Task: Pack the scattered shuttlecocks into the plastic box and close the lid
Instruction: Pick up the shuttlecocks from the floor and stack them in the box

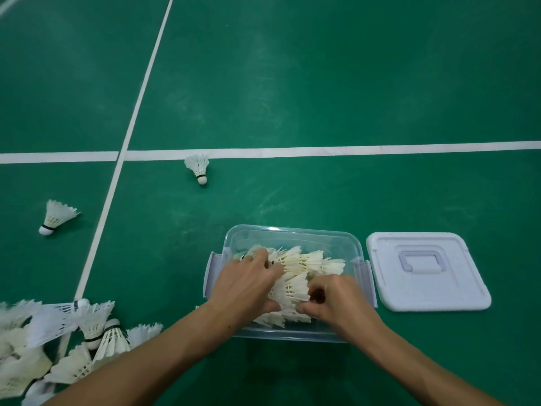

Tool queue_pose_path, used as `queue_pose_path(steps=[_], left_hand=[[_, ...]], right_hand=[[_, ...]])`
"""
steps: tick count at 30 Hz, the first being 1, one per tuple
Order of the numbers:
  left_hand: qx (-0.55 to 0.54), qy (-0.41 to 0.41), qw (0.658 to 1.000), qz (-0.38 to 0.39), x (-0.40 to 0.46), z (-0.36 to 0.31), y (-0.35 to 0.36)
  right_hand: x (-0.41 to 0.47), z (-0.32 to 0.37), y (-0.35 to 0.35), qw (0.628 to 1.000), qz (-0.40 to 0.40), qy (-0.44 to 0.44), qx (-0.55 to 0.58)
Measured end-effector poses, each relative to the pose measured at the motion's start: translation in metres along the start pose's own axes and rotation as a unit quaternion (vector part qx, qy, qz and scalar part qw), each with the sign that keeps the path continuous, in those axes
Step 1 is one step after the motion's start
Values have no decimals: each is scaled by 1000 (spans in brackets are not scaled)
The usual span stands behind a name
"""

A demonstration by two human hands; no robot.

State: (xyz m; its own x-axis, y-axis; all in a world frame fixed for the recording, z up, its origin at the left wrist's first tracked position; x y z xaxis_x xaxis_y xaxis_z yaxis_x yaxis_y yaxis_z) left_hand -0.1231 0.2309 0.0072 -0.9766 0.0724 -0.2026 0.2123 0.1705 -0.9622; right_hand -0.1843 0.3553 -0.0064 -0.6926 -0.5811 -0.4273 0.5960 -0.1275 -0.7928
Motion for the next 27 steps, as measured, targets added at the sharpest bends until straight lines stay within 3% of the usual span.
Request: queue_pose_path(steps=[8, 15, 27], left_hand=[[-47, 22, 997, -54, -15, 6, -25], [-233, -4, 960, -158, -45, 36, -71], [-298, -89, 896, -316, -131, 139, -116]], right_hand=[[-12, -7, -21, 998, -11, 17, 61], [-13, 13, -66, 999, -35, -3, 32], [21, 188, -86, 985, -7, -174, 14]])
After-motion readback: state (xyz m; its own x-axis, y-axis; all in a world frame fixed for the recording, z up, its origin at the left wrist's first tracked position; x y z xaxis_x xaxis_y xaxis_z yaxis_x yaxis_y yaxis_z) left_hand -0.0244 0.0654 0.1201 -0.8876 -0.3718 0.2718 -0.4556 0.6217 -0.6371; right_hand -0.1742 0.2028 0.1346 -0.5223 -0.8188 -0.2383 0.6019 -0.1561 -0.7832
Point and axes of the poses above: each hand's wrist, its own x-axis towards the middle knuckle, its own y-axis out of the palm, z = x × y, the point moved 10 cm from there along x, towards the middle knuckle, and after that the axes turned 7 degrees about y, right-handed, at the moved point
